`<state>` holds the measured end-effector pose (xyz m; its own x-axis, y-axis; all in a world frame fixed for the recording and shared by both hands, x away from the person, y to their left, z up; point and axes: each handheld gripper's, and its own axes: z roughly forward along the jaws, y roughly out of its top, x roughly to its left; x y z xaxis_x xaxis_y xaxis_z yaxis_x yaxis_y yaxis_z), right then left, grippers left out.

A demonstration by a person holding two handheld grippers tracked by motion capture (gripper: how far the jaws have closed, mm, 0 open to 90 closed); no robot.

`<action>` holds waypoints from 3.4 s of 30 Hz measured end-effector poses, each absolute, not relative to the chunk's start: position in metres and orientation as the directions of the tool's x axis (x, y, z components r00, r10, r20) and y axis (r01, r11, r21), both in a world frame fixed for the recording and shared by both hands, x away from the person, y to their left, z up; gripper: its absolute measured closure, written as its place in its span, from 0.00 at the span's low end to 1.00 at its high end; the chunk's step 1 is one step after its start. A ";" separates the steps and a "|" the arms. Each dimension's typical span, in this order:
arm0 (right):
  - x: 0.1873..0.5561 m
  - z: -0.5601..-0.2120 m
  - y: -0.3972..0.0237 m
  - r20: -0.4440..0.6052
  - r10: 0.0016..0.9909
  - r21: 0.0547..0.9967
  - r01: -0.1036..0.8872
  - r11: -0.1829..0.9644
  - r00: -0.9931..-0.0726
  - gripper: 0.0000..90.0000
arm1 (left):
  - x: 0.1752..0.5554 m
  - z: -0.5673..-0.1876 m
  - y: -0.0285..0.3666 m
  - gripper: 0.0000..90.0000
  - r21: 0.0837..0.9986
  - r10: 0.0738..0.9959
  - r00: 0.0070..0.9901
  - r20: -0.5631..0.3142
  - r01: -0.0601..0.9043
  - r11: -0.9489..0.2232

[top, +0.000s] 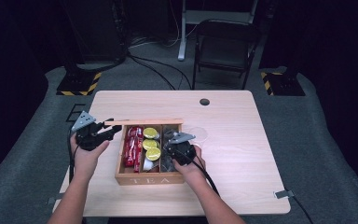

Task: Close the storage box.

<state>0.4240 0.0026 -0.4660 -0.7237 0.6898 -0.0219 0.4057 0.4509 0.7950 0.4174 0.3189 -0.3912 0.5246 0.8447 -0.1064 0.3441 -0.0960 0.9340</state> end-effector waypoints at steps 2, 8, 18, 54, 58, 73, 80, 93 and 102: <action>0.423 -0.466 0.004 -0.032 0.686 0.799 0.394 0.455 -0.727 1.00 | 0.417 -0.391 0.319 0.61 0.934 0.845 0.524 -0.106 0.344 -0.096; 0.419 -0.462 0.003 -0.020 0.681 0.810 0.387 0.440 -0.732 1.00 | 0.417 -0.391 0.319 0.61 0.933 0.844 0.526 -0.104 0.346 -0.100; 0.413 -0.449 -0.004 0.028 0.684 0.823 0.405 0.398 -0.729 1.00 | 0.417 -0.391 0.319 0.61 0.933 0.843 0.527 -0.107 0.346 -0.097; 0.396 -0.407 -0.043 0.048 0.684 0.829 0.411 0.379 -0.728 1.00 | 0.419 -0.392 0.320 0.60 0.932 0.840 0.527 -0.128 0.355 -0.080; 0.396 -0.403 -0.047 0.045 0.690 0.831 0.411 0.376 -0.722 1.00 | 0.419 -0.392 0.320 0.60 0.932 0.840 0.527 -0.128 0.354 -0.080; 0.404 -0.396 -0.063 0.029 0.719 0.834 0.413 0.366 -0.694 1.00 | 0.418 -0.392 0.320 0.60 0.931 0.841 0.525 -0.129 0.356 -0.080; 0.408 -0.393 -0.070 0.027 0.732 0.833 0.421 0.360 -0.680 1.00 | 0.418 -0.392 0.320 0.60 0.929 0.840 0.529 -0.124 0.359 -0.089; 0.422 -0.391 -0.082 0.023 0.764 0.833 0.435 0.342 -0.644 1.00 | 0.418 -0.392 0.320 0.60 0.929 0.840 0.528 -0.127 0.361 -0.087; 0.436 -0.390 -0.087 0.033 0.793 0.828 0.461 0.319 -0.608 1.00 | 0.418 -0.393 0.319 0.60 0.930 0.842 0.524 -0.126 0.359 -0.084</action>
